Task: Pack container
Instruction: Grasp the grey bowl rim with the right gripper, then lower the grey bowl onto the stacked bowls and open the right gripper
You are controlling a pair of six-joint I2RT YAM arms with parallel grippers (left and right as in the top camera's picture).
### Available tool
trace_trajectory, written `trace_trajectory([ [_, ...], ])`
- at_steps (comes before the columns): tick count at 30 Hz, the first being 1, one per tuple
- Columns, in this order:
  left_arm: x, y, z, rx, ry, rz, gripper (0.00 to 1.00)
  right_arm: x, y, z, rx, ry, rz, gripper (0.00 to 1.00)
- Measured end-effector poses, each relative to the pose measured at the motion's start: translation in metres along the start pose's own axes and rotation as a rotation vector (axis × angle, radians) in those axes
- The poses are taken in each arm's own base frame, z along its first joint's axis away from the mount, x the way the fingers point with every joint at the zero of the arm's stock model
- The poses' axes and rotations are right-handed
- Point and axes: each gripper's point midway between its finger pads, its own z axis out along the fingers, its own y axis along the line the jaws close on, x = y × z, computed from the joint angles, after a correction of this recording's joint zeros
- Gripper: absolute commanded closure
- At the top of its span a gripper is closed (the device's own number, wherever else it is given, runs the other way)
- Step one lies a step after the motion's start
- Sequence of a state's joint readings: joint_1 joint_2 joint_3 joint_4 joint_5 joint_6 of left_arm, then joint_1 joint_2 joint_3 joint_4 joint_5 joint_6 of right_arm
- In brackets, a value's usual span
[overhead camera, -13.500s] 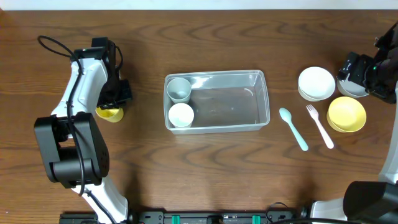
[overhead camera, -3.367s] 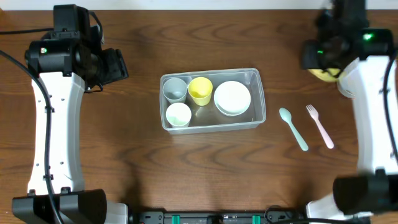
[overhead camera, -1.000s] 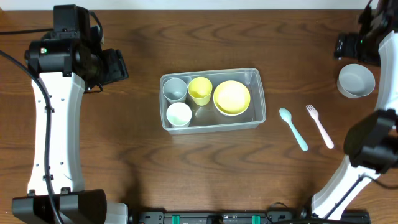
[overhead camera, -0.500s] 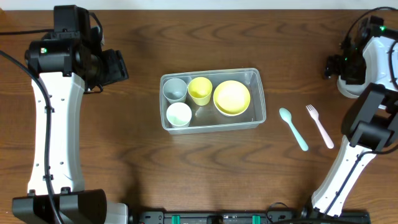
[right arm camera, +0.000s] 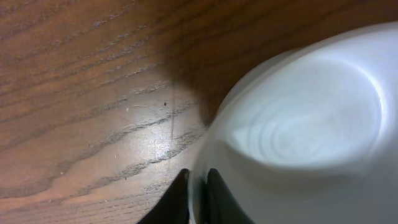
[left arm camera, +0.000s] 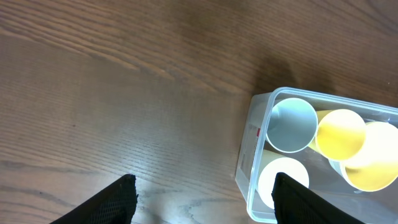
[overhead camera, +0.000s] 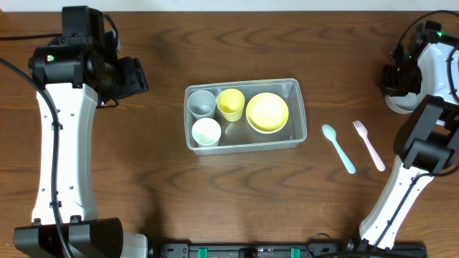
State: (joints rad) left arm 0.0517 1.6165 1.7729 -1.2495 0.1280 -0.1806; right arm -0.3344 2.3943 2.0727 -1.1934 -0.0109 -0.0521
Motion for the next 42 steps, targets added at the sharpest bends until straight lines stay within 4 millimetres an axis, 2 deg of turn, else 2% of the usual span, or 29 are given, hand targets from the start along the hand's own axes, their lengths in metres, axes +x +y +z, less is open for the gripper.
trace_trajectory([
  [9,0.000,0.000,0.000,0.000,0.000,0.000,0.30,0.003,-0.001,-0.004,0.008,0.010,0.018,0.99],
  [11,0.000,0.000,0.000,0.000,0.000,0.000,0.30,0.004,0.002,-0.011,-0.001,0.003,0.017,0.99],
  [13,0.000,0.000,0.000,0.000,0.000,0.000,0.30,0.002,0.011,-0.027,-0.030,-0.024,0.011,0.99],
  [15,0.000,0.000,0.000,0.000,0.001,0.000,0.29,-0.001,0.025,-0.052,-0.052,-0.077,-0.013,0.99],
  [16,0.001,0.000,0.000,-0.001,0.002,0.000,0.29,-0.003,0.037,-0.070,-0.064,-0.116,-0.036,0.99],
  [18,0.001,0.000,0.000,-0.001,0.004,0.000,0.29,-0.003,0.064,-0.116,-0.086,-0.214,-0.097,0.99],
  [20,0.001,0.000,0.000,-0.001,0.006,0.000,0.29,0.004,0.100,-0.169,-0.111,-0.325,-0.185,0.99],
  [21,0.002,0.000,0.000,-0.001,0.007,-0.001,0.29,0.014,0.124,-0.199,-0.127,-0.388,-0.245,0.99],
  [22,0.002,0.000,0.000,-0.002,0.007,-0.001,0.29,0.021,0.140,-0.218,-0.141,-0.428,-0.287,0.99],
  [23,0.002,0.000,0.000,-0.002,0.008,-0.001,0.29,0.035,0.166,-0.245,-0.163,-0.485,-0.356,0.99],
  [24,0.002,0.001,0.000,-0.002,0.008,-0.001,0.29,0.048,0.186,-0.262,-0.181,-0.520,-0.409,0.99],
  [26,0.002,0.001,0.000,-0.002,0.008,-0.001,0.29,0.074,0.221,-0.284,-0.211,-0.553,-0.508,0.99],
  [28,0.002,0.001,0.000,-0.002,0.008,-0.001,0.29,0.098,0.250,-0.288,-0.233,-0.546,-0.595,0.99],
  [30,0.002,0.001,0.000,-0.002,0.008,-0.001,0.29,0.112,0.270,-0.279,-0.236,-0.507,-0.653,0.99],
  [37,0.004,0.001,0.000,-0.004,0.014,-0.001,0.29,0.153,0.331,-0.214,-0.216,-0.313,-0.825,0.99],
  [42,0.005,0.001,0.000,-0.006,0.022,-0.002,0.29,0.176,0.354,-0.172,-0.180,-0.190,-0.898,0.99],
])
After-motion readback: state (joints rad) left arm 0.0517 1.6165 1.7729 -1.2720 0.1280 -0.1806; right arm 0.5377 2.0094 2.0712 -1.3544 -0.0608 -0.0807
